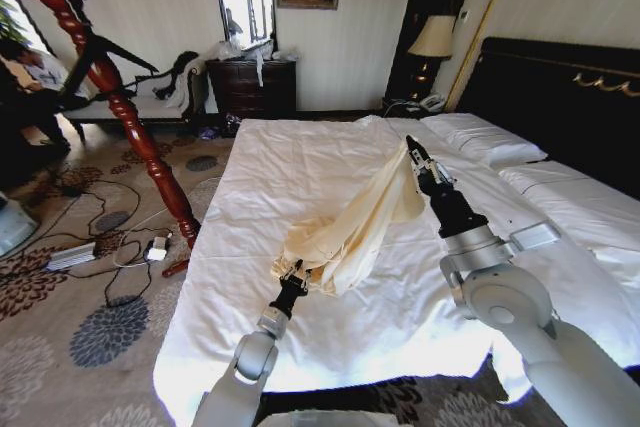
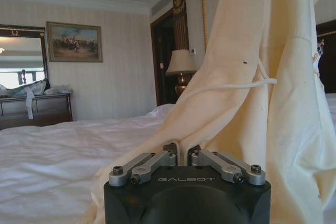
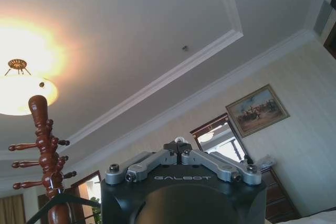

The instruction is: Pick up the clothes from the bed and hang them on the clothes hanger.

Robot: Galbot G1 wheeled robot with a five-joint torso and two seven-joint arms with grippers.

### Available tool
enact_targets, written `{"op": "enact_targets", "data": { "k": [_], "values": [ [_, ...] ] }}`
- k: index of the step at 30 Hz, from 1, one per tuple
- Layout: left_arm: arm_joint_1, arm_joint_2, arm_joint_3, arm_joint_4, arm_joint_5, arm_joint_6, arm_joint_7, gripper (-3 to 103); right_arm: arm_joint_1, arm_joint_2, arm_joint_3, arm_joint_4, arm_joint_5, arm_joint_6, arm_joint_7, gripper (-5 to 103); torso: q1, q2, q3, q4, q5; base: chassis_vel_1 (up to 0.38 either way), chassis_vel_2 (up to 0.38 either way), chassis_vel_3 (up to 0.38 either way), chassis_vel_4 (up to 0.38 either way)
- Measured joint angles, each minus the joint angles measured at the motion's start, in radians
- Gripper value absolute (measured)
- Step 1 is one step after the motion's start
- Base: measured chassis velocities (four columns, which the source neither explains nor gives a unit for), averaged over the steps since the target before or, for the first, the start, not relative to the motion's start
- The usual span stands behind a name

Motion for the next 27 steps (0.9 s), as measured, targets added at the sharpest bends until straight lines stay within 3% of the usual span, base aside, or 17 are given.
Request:
{"op": "enact_targets", "data": {
  "k": [3, 6, 10, 11, 15, 19, 21, 23, 25, 27],
  "values": [
    [0.026, 0.016, -0.003, -0.045, -0.03, 0.011, 0.014, 2, 0.005, -0.002, 0.004, -0.013, 0.0, 0.0, 0.01, 0, 0.0, 0.0, 0.0, -0.0001, -0.0001, 0.0, 0.0, 0.0, 0.0],
    [0.062, 0.04, -0.014, -0.107, -0.085, 0.035, 0.041, 1, 0.009, -0.003, 0.008, -0.032, -0.002, 0.001, 0.02, 0, 0.0, 0.0, 0.0, 0.0001, -0.0001, 0.0, 0.0, 0.0, 0.0],
    [0.129, 0.092, -0.081, -0.273, -0.244, 0.106, 0.096, 0, 0.008, 0.001, 0.011, -0.072, -0.015, 0.004, 0.042, 0, 0.0, 0.0, 0.0, 0.0001, 0.0, 0.0, 0.0, 0.0, 0.0],
    [0.129, 0.092, -0.081, -0.273, -0.244, 0.106, 0.096, 0, 0.008, 0.001, 0.011, -0.072, -0.015, 0.004, 0.042, 0, 0.0, 0.0, 0.0, 0.0001, 0.0, 0.0, 0.0, 0.0, 0.0],
    [0.166, 0.162, -0.157, -0.458, -0.439, 0.207, 0.148, 0, 0.006, 0.01, 0.0, -0.108, -0.048, 0.005, 0.05, 0, 0.0, 0.0, 0.0, 0.0001, 0.0, 0.0, 0.0, 0.0, 0.0],
    [0.17, 0.207, -0.21, -0.573, -0.603, 0.284, 0.151, 0, 0.017, 0.018, -0.009, -0.131, -0.054, 0.006, 0.052, 0, 0.0, 0.0, 0.0, 0.0001, -0.0001, 0.0, 0.0, 0.0, 0.0],
    [0.156, 0.232, -0.25, -0.645, -0.74, 0.33, 0.126, 0, 0.022, 0.019, -0.012, -0.142, -0.054, 0.006, 0.052, 0, 0.0, 0.0, 0.0, 0.0001, -0.0001, 0.0, 0.0, 0.0, 0.0],
    [0.152, 0.238, -0.26, -0.663, -0.779, 0.342, 0.116, 0, 0.022, 0.019, -0.013, -0.144, -0.054, 0.006, 0.052, 0, 0.0, 0.0, 0.0, 0.0, -0.0002, 0.0, 0.0, 0.0, 0.0],
    [0.137, 0.251, -0.297, -0.718, -0.933, 0.378, 0.081, 0, 0.021, 0.016, -0.013, -0.146, -0.054, 0.006, 0.052, 0, 0.0, 0.0, 0.0, 0.0, 0.0001, 0.0, 0.0, 0.0, 0.0],
    [0.135, 0.252, -0.317, -0.726, -1.027, 0.398, 0.052, 0, 0.018, 0.014, -0.013, -0.146, -0.054, 0.005, 0.052, 0, 0.0, 0.0, 0.0, -0.0001, -0.0001, 0.0, 0.0, 0.0, 0.0]
  ]
}}
